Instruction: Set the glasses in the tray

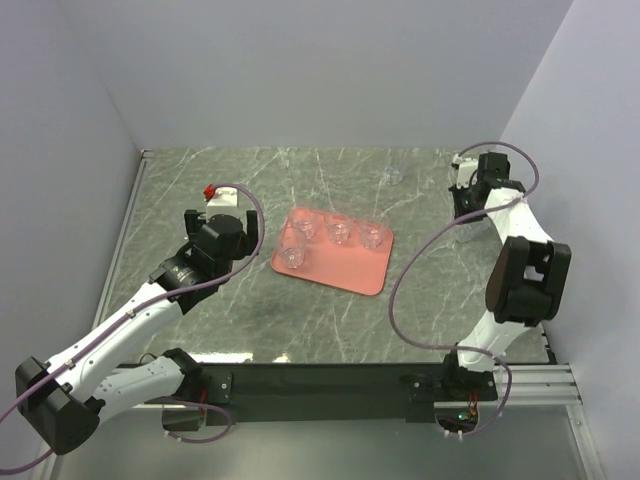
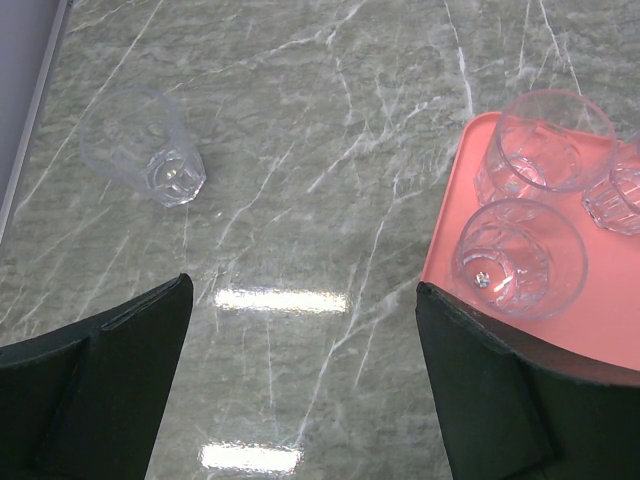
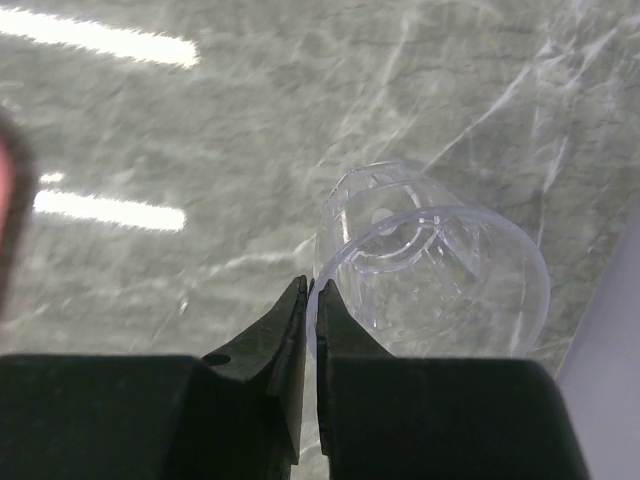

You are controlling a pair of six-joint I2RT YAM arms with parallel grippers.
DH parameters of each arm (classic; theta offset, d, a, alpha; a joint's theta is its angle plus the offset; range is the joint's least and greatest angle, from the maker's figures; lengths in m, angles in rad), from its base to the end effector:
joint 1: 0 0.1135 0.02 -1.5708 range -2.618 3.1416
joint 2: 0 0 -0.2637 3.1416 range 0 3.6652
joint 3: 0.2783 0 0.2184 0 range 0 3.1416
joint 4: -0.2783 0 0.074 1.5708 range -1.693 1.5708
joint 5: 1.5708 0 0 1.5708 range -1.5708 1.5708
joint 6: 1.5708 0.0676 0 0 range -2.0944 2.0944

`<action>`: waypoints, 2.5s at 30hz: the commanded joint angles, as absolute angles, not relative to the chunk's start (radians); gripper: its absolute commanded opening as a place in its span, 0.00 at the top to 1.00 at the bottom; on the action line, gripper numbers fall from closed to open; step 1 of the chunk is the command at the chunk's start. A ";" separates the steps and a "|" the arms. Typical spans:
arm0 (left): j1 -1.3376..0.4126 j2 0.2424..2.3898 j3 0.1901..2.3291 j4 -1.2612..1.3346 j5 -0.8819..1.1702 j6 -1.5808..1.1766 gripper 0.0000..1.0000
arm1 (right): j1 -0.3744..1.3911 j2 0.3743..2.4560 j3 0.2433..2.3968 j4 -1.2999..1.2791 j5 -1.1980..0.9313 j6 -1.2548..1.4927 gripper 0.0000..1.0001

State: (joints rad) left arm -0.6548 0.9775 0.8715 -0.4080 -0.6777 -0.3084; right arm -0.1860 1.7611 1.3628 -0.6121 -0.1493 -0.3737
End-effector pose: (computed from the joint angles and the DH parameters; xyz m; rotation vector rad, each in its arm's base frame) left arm 0.1829 -0.0870 0.3073 -0.0584 1.9639 0.0807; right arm 0.3572 -0.0570 0.2270 -0.2951 2.5468 -0.0195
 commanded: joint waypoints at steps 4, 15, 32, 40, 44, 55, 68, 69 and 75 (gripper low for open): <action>-0.650 0.965 0.873 -0.374 -0.666 -0.299 0.01 | -0.187 1.548 1.246 -0.529 -0.287 -0.419 1.00; -0.650 0.965 0.874 -0.376 -0.658 -0.301 0.01 | -0.146 1.247 1.020 -0.572 -0.558 -0.570 1.00; -0.647 0.966 0.873 -0.374 -0.672 -0.304 0.01 | 0.239 1.104 0.923 -0.561 -0.595 -0.649 1.00; -0.649 0.963 0.870 -0.377 -0.709 -0.311 0.01 | 0.399 1.224 1.015 -0.610 -0.546 -0.695 1.00; -0.647 0.960 0.868 -0.377 -0.736 -0.316 0.01 | 0.491 1.301 1.064 -0.609 -0.488 -0.695 1.00; -0.647 0.979 0.864 -0.376 -0.759 -0.316 0.01 | 0.666 1.551 1.222 -0.574 -0.316 -0.689 1.00; -0.647 0.966 0.861 -0.373 -0.787 -0.318 0.01 | 0.716 1.724 1.374 -0.566 -0.255 -0.687 0.98; -0.649 0.962 0.859 -0.373 -0.787 -0.318 0.01 | 0.716 1.732 1.381 -0.568 -0.252 -0.686 0.98; -0.647 0.948 0.856 -0.367 -0.793 -0.318 0.01 | 0.719 1.788 1.422 -0.574 -0.235 -0.677 0.96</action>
State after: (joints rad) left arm -0.6514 0.9718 0.8566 -0.4046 -0.7662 -0.3115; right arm 0.7097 1.7760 1.3602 -0.5961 -0.2565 -0.6777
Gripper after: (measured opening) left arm 0.994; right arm 0.088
